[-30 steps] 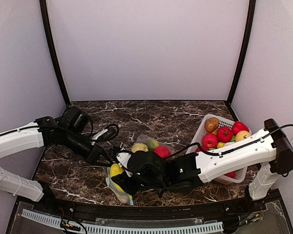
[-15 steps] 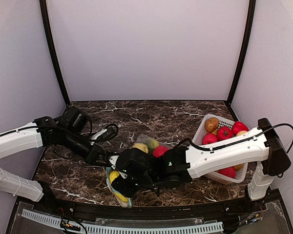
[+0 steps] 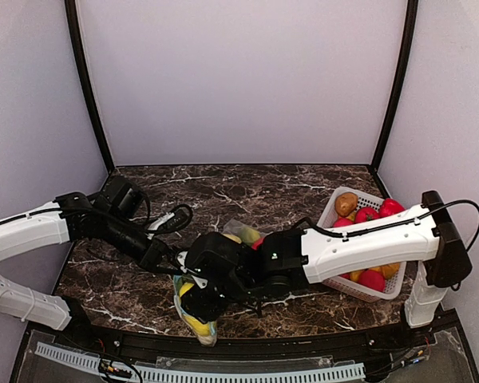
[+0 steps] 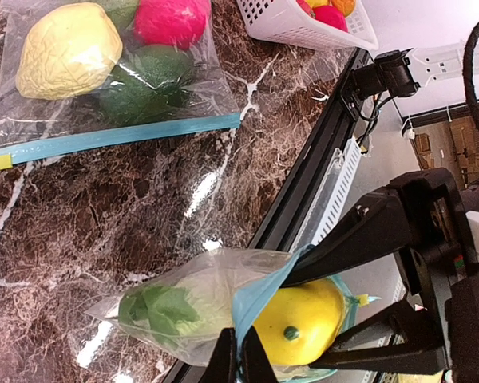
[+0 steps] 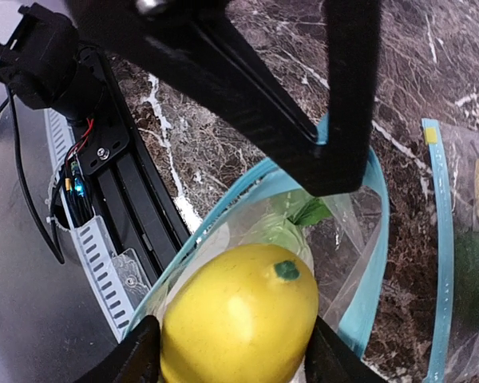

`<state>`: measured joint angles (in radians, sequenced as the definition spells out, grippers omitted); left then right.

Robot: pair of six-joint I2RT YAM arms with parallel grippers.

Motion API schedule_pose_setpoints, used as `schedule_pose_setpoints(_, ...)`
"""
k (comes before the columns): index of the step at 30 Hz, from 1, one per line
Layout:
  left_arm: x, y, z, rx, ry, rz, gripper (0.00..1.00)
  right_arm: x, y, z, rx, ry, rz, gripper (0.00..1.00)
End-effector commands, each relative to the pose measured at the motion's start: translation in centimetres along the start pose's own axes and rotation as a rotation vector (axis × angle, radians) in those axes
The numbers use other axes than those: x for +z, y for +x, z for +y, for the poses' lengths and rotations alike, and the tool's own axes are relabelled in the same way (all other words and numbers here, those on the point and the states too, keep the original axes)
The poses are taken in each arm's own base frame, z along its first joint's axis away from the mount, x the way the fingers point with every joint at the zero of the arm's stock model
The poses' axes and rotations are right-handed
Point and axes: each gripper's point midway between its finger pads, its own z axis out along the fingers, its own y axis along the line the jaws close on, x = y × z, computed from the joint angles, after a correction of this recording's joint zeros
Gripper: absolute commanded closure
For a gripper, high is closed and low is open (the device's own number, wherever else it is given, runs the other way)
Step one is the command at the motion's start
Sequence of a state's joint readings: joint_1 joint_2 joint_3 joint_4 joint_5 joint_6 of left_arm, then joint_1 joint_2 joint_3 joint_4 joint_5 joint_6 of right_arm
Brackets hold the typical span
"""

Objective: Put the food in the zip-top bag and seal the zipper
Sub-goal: Place the fake fruit in the zipper food storage bag, then pass from the left arm to the right

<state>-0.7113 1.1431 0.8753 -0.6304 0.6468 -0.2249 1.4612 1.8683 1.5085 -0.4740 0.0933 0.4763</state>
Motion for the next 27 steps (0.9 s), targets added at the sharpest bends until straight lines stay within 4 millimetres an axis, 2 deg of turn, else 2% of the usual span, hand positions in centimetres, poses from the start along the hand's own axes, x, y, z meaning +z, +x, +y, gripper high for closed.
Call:
schedule_pose_setpoints(1, -0.3, -0.1, 0.3, -0.01, -0.015, -0.036, 0.99, -2.6, -1.2, 1.7, 0.0, -0.038, -0.027, 0.34)
schedule_pose_setpoints(5, -0.1, 0.0, 0.4, -0.02, -0.015, -0.031, 0.99, -3.8, -1.4, 2.7, -0.001, -0.065, -0.057, 0.24)
schedule_pose_setpoints(9, -0.2, 0.1, 0.5, -0.026, -0.02, -0.033, 0.99, -4.8, -0.8, 1.4, 0.058, -0.016, -0.083, 0.23)
schedule_pose_setpoints(12, -0.4, 0.2, 0.7, -0.027, -0.034, -0.04, 0.99, -5.6, 0.3, 0.8, 0.104, -0.002, -0.1, 0.27)
schedule_pose_setpoints(14, -0.4, 0.3, 0.9, -0.034, -0.048, -0.044, 0.99, -5.6, 1.2, 1.0, 0.125, -0.012, -0.095, 0.34)
schedule_pose_setpoints(19, -0.5, 0.4, 1.1, -0.052, -0.057, -0.053, 0.99, -4.1, 3.7, 2.1, 0.173, -0.019, -0.045, 0.49)
schedule_pose_setpoints(27, -0.6, 0.5, 1.3, -0.065, -0.07, -0.062, 0.99, -2.2, 4.9, 3.2, 0.196, -0.001, -0.009, 0.58)
